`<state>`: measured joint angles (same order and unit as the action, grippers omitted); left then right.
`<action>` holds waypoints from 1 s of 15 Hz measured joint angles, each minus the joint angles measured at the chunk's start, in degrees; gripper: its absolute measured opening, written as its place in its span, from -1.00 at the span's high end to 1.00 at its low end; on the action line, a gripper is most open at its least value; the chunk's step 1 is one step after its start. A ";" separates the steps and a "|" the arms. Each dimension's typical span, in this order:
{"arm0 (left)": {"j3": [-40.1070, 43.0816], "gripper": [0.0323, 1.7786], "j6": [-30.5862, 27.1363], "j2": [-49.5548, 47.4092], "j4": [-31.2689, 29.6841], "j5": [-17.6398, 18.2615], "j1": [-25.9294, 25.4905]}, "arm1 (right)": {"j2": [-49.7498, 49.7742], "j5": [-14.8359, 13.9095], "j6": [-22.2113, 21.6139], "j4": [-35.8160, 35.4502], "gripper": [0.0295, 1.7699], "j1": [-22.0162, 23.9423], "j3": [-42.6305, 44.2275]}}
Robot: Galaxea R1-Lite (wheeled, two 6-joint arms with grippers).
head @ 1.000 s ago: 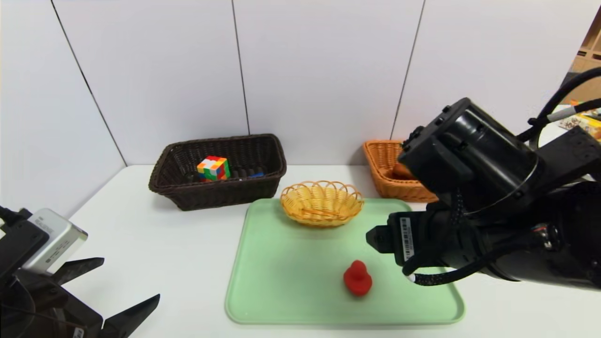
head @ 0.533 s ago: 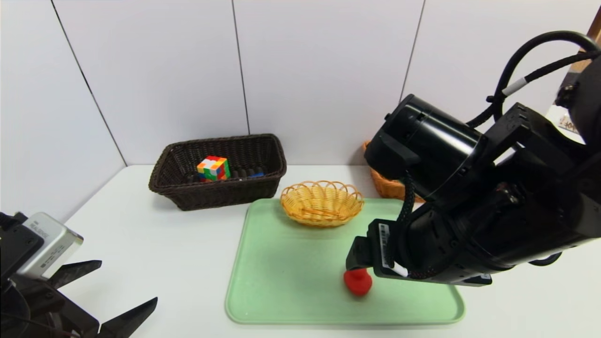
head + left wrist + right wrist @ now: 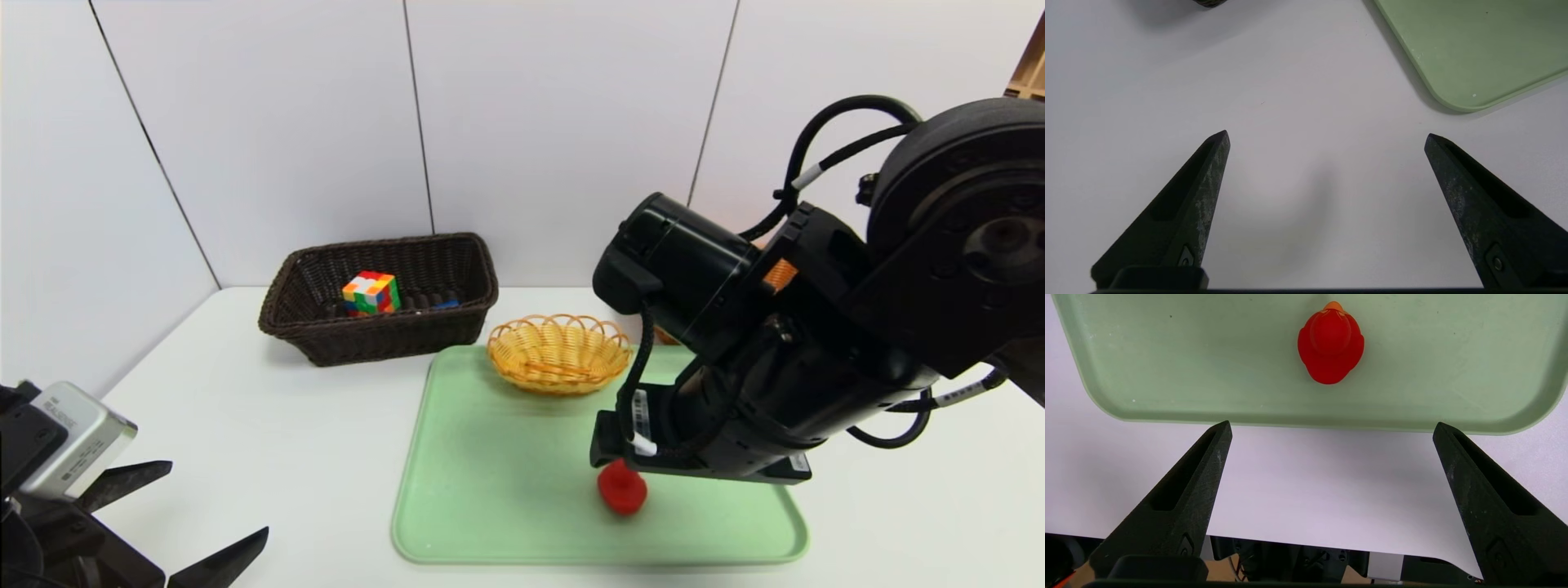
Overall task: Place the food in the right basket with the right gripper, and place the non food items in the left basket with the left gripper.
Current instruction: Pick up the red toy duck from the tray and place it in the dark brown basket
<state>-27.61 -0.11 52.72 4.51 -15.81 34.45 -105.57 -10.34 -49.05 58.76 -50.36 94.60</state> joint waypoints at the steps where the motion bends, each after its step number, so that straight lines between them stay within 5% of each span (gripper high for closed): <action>1: -0.06 -0.90 -0.02 -0.02 0.02 0.02 0.00 | -0.72 0.17 0.02 -0.13 -0.92 0.11 0.20; 15: -0.11 -0.90 0.09 -0.27 -0.07 0.13 0.00 | -9.42 1.44 1.88 -4.57 -0.92 3.01 -0.50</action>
<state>-27.72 -0.02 52.46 4.44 -15.68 34.45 -114.99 -8.90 -47.18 54.19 -47.35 94.10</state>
